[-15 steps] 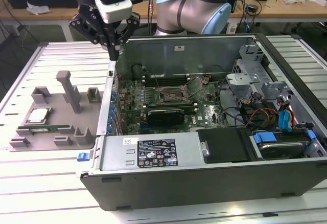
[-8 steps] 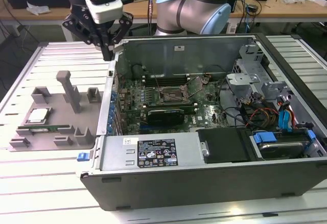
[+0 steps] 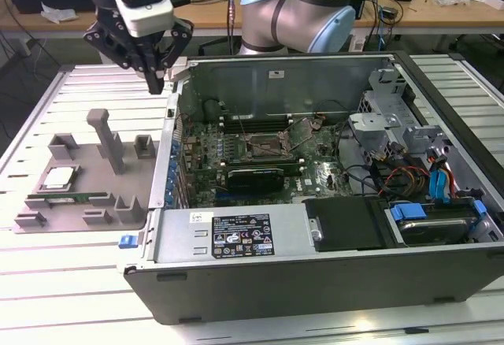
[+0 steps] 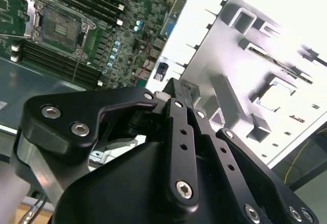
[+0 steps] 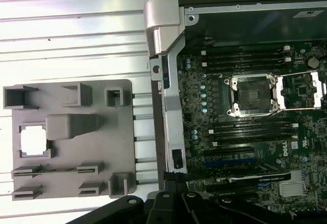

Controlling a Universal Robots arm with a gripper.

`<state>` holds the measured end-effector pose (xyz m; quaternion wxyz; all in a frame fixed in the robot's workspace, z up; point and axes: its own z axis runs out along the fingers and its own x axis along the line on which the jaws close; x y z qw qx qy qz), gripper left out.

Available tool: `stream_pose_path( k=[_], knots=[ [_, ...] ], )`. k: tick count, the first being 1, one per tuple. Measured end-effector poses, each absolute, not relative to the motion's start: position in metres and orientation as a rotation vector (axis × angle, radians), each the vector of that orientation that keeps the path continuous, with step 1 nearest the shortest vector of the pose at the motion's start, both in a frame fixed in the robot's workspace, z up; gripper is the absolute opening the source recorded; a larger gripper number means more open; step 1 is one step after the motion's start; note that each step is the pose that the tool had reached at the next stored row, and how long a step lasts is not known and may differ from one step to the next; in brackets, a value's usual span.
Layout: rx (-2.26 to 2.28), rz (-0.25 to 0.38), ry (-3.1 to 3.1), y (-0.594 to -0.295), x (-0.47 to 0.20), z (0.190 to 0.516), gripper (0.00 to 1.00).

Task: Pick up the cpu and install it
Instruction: 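Reach for the cpu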

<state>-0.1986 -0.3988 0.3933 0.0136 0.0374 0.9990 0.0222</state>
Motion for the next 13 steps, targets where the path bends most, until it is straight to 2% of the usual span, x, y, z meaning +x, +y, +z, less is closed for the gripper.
stream_pose_path(
  k=[13],
  knots=[
    [0.116,0.069,3.110,-0.399,-0.230,0.393,0.11]
  ],
)
